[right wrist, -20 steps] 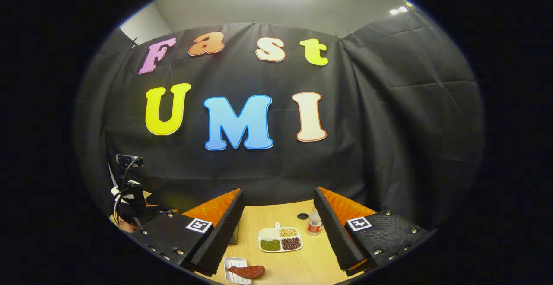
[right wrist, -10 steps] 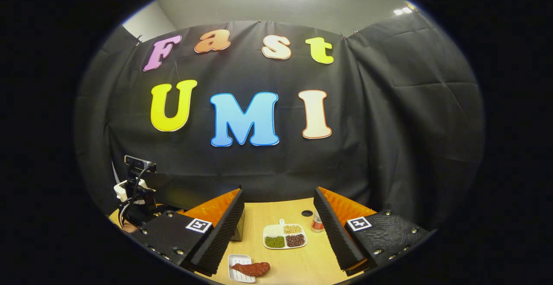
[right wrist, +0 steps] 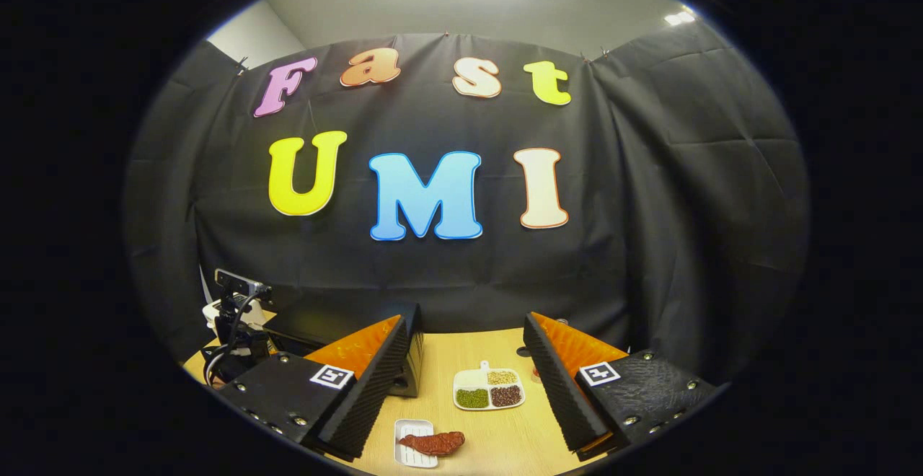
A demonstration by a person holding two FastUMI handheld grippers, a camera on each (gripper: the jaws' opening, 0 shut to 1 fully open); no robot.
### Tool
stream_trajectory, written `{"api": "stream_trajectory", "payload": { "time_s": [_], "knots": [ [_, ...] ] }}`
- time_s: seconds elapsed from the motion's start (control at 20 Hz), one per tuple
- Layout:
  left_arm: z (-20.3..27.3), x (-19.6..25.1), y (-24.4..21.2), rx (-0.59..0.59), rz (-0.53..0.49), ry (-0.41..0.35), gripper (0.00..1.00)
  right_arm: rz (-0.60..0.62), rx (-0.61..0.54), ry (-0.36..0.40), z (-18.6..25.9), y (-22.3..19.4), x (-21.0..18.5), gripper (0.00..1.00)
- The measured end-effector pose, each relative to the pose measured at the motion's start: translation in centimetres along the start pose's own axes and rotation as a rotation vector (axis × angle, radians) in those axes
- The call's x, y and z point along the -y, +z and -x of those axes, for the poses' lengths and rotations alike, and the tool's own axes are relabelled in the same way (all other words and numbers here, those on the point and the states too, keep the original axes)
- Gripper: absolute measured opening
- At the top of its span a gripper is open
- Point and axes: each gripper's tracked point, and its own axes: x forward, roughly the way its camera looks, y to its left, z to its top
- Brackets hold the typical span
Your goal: Open the electric oven with the left hand, put the food in, and close the electric oven.
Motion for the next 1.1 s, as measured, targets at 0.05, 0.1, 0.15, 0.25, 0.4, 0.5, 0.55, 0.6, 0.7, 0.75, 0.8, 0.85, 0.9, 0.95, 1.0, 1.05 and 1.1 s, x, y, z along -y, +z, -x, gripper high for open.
{"api": "stream_trajectory", "payload": {
  "time_s": [0.05, 0.1, 0.15, 0.25, 0.4, 0.5, 0.55, 0.6, 0.7, 0.75, 0.8, 0.85, 0.9, 0.95, 1.0, 1.05, 1.1],
  "knots": [
    [0.3, 0.0, -0.4, -0.006, -0.003, -0.001, 0.96, 0.002, 0.003, 0.004, 0.1, 0.2, -0.2, 0.98],
    [0.5, 0.1, -0.9, -0.014, -0.011, -0.002, 0.95, 0.003, 0.007, 0.007, 0.1, 0.3, -0.4, 0.98],
    [0.7, 0.1, -1.4, -0.022, -0.018, -0.001, 0.95, 0.004, 0.009, 0.012, 0.1, 0.4, -0.5, 0.98],
    [1.1, 0.2, -2.4, -0.042, -0.017, -0.002, 0.94, 0.006, 0.008, 0.017, 0.1, 0.3, -0.7, 0.98],
    [1.5, 0.2, -3.9, -0.065, -0.013, -0.006, 0.95, 0.006, 0.001, 0.022, 0.3, 0.0, -0.9, 0.98],
    [1.9, 0.2, -4.8, -0.079, -0.018, -0.01, 0.95, 0.01, -0.001, 0.024, 0.4, -0.1, -0.9, 0.98],
    [2.0, 0.2, -5.2, -0.087, -0.019, -0.011, 0.96, 0.012, -0.003, 0.025, 0.5, -0.1, -1.0, 0.98],
    [2.2, 0.2, -6.0, -0.099, -0.016, -0.012, 0.95, 0.014, -0.004, 0.026, 0.6, -0.2, -0.9, 0.98],
    [2.4, 0.3, -7.7, -0.131, -0.012, -0.013, 0.95, 0.018, -0.008, 0.027, 0.8, -0.4, -1.0, 0.98],
    [2.4, 0.4, -8.8, -0.157, -0.007, -0.016, 0.96, 0.02, -0.01, 0.028, 0.9, -0.4, -1.1, 0.98],
    [2.3, 0.4, -10.1, -0.188, 0.004, -0.022, 0.96, 0.023, -0.011, 0.03, 1.0, -0.5, -1.1, 0.98],
    [2.2, 0.5, -11.3, -0.222, 0.023, -0.03, 0.96, 0.023, -0.012, 0.036, 1.2, -0.5, -1.3, 0.98],
    [2.2, 0.5, -12.4, -0.253, 0.046, -0.035, 0.95, 0.025, -0.011, 0.041, 1.3, -0.5, -1.4, 0.98],
    [2.0, 0.3, -13.2, -0.273, 0.06, -0.03, 0.94, 0.03, -0.011, 0.042, 1.4, -0.5, -1.4, 0.98],
    [1.9, -0.1, -13.9, -0.282, 0.061, -0.021, 0.95, 0.035, -0.013, 0.044, 1.6, -0.6, -1.4, 0.98],
    [1.7, -0.4, -14.4, -0.293, 0.058, -0.014, 0.95, 0.038, -0.015, 0.045, 1.6, -0.7, -1.4, 0.98],
    [1.8, -0.6, -15.0, -0.307, 0.057, -0.011, 0.95, 0.04, -0.02, 0.045, 1.7, -0.9, -1.4, 0.98]
  ]
}}
